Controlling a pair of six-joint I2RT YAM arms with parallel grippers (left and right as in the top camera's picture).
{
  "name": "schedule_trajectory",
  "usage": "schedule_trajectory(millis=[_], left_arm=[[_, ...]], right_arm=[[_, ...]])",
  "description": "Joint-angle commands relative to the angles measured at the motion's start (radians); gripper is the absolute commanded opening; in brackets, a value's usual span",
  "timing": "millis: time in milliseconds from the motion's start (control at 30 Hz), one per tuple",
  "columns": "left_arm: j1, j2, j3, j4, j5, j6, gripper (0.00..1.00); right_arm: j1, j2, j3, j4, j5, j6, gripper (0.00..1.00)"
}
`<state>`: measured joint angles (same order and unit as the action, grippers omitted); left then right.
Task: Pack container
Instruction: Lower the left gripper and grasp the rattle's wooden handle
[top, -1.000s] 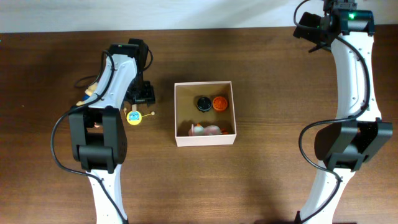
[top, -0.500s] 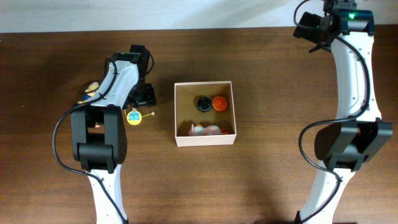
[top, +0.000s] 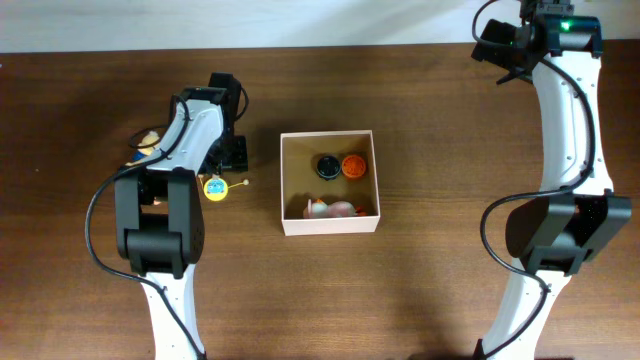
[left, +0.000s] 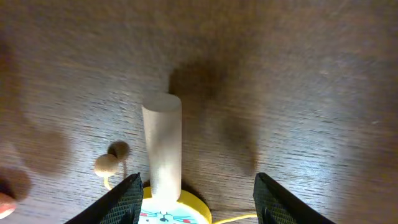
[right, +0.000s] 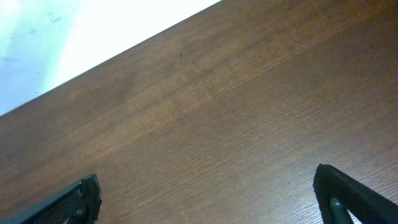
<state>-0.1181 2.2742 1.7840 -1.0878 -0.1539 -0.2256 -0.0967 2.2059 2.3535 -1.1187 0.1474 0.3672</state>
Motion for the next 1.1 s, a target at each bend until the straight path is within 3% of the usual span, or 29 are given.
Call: schedule_trajectory(millis=[0,500,633,1067], left_arm=[[0.006,0.002,-0.043,0.016,-0.001,0.019,0.59],[0.068,0.002,-0.082,0.075,-0.004,0.042,0.57],[0.075,0.002,-0.082,0.074,-0.003,0.041,0.46],[0.073,0.002,-0.082,0.067,0.008,0.029,0.29]], right_arm=[[0.005,0.012,0.001,0.000,-0.002,0.012,0.98],[0.005,0.012,0.001,0.000,-0.002,0.012,0.99],[0.005,0.012,0.001,0.000,-0.002,0.012,0.99],[0.005,0.012,0.001,0.000,-0.002,0.012,0.99]])
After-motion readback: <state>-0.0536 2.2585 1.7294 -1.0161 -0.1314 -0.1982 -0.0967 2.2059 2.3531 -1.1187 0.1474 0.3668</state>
